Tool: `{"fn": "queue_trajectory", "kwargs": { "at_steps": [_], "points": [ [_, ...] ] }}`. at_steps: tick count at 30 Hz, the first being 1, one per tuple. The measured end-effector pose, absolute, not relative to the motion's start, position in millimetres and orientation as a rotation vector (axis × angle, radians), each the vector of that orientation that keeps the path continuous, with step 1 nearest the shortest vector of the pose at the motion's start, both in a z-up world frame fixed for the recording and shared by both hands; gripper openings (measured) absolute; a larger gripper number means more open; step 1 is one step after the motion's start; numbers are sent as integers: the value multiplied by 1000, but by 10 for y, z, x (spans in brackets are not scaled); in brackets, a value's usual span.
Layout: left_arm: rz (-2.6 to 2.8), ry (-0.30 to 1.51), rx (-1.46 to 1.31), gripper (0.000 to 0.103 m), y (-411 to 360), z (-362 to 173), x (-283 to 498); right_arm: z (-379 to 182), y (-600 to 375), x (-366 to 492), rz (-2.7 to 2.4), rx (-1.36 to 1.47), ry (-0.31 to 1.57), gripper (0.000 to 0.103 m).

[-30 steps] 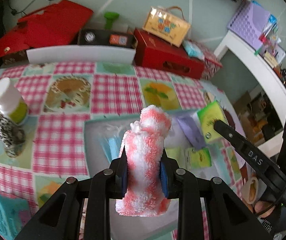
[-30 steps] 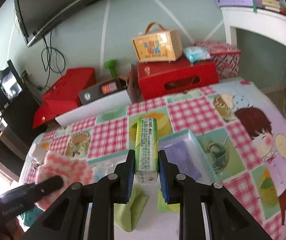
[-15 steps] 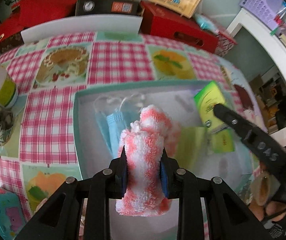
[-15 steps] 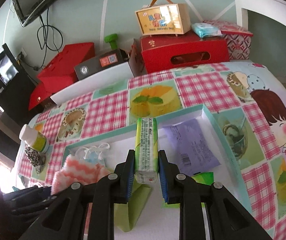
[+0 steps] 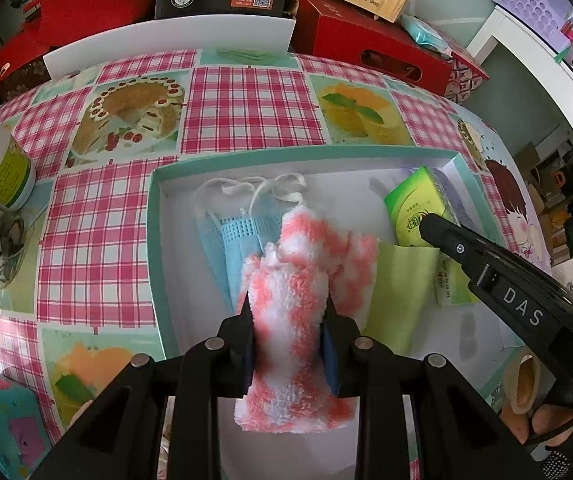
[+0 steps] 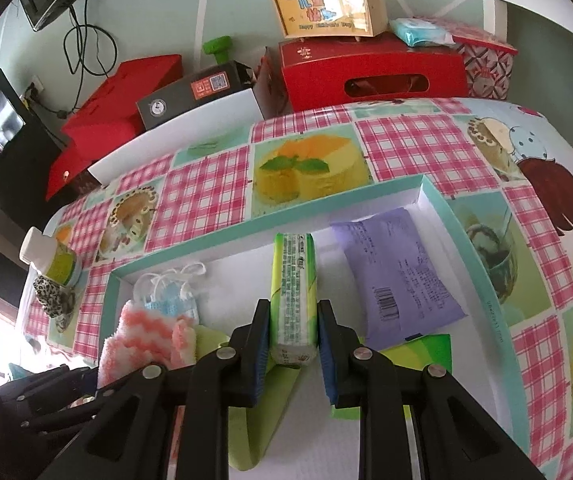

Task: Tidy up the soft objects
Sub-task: 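Open both grippers to drop the fuzzy cloth and green box into the tray, then move both tools back toward the remaining pile of items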

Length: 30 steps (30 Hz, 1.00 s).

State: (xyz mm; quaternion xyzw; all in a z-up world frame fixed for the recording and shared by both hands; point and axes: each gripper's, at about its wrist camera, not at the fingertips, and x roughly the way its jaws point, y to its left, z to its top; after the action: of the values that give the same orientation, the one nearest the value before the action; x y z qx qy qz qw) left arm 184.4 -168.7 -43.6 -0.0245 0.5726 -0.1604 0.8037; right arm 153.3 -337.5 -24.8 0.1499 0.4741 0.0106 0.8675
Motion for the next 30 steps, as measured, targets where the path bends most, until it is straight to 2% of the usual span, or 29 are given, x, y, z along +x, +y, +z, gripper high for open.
{"fn": "queue_trajectory", "kwargs": {
  "at_steps": [2,15,21,23,24,26,28,30],
  "points": [
    [-344,1230,-53,30,-1691,-421,1848,-226,-3371,1529,21,312,991,27],
    [-354,1179,-62,46,-1620,-87,1790,122,-3376,1408,12,298,889,27],
    [-354,1108,-93,47,-1501,164,1745,271,-3360,1337,5,273,855,27],
    [-340,1090,-110,50,-1436,221,1753,276,-3352,1334,0,263,857,34],
    [-330,1085,-118,56,-1409,228,1766,269,-3345,1336,-3,257,862,39],
    [-303,1085,-120,62,-1366,207,1793,234,-3324,1354,-8,241,880,41],
    [-266,1103,-122,62,-1310,158,1823,205,-3300,1369,-15,218,893,49],
    [-242,1110,-135,67,-1244,113,1849,191,-3292,1373,-33,200,897,76]
  ]
}}
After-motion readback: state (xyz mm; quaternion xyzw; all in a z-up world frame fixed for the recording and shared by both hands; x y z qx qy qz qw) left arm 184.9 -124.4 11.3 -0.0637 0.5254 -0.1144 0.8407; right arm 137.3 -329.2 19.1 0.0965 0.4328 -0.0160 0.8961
